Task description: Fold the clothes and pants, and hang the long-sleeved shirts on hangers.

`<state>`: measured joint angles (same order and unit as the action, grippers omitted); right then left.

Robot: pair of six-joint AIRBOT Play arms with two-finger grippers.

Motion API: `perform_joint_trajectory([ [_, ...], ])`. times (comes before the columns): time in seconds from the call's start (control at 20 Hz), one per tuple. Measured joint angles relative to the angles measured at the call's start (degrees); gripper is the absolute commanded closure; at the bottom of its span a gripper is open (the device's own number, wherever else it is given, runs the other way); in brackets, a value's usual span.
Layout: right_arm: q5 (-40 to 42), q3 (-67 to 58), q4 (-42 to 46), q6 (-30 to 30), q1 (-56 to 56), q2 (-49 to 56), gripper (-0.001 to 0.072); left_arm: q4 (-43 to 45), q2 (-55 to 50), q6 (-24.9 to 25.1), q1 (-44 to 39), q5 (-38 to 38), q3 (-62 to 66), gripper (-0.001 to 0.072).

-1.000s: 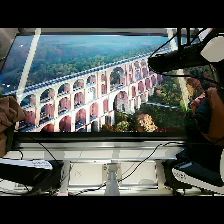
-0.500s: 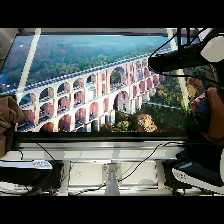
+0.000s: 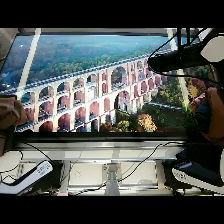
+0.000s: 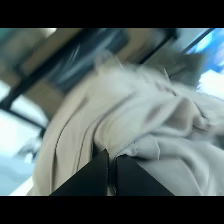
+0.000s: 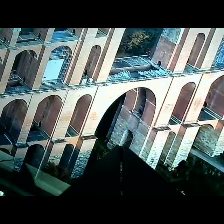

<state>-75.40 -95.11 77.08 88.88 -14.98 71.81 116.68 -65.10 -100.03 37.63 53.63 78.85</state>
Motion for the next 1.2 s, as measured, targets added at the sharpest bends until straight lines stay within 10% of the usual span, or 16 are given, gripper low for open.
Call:
perform_joint_trajectory([
  [0.65,4.83,-2.80,2.62,-0.07,1.25,-3.30,0.0681,-2.45,14.03,0.28,-43.39,-1.25,0.02,0.0693],
  [1.2,3.28,-7.19,6.91,-0.09,12.00,-5.90,0.0682,-19.32,-5.33,0.07,-74.86,-6.19,0.00,0.0692],
])
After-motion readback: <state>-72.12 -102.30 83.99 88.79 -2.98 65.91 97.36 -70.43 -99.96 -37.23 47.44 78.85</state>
